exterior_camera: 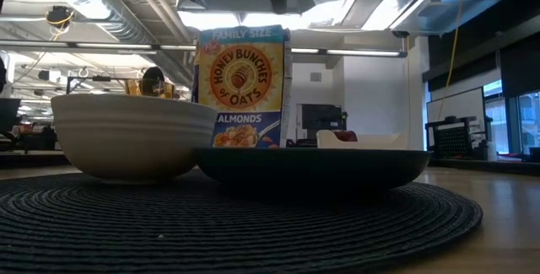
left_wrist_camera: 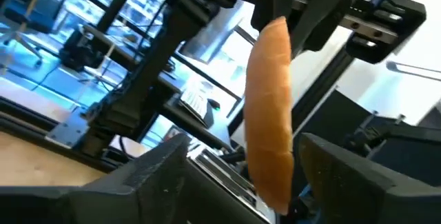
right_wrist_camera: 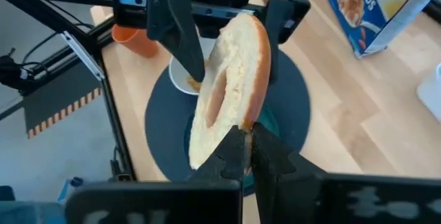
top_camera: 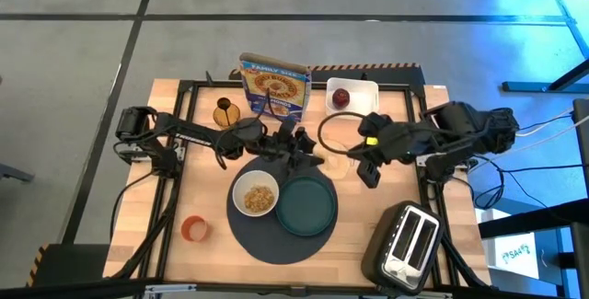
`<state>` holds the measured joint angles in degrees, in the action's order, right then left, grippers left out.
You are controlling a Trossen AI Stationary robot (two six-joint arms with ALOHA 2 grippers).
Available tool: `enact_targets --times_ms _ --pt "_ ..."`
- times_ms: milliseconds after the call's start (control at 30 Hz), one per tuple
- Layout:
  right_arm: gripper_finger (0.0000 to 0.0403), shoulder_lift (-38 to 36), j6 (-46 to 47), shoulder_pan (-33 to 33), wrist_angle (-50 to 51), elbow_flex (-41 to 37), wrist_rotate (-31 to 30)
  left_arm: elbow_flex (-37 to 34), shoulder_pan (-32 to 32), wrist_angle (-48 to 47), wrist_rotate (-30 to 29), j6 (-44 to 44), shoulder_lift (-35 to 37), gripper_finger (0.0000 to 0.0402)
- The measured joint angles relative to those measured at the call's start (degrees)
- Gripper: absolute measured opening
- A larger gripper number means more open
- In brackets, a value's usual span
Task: Arrange a breakfast setting
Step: Put the bagel onto the blue plate
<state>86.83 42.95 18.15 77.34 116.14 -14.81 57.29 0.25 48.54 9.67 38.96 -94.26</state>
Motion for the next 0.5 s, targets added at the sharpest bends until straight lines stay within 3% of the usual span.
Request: enact_targets --times_ms 67,267,500 --pt "0.0001 0.0 -1.17 0.0 0.17 0.0 0.29 -0.01 0.0 -0.3 -0.87 1.06 0.0 0.0222" --pt "0.0027 0.02 -2.47 0.2 1.41 0.0 -1.15 0.02 0.17 -4.02 -1.35 1.42 0.02 0.0028" --pt "0.0124 -0.09 -2.44 0.2 2.43 0.0 -3.75 0.05 -0.89 -23.88 0.12 3.27 0.17 0.0014"
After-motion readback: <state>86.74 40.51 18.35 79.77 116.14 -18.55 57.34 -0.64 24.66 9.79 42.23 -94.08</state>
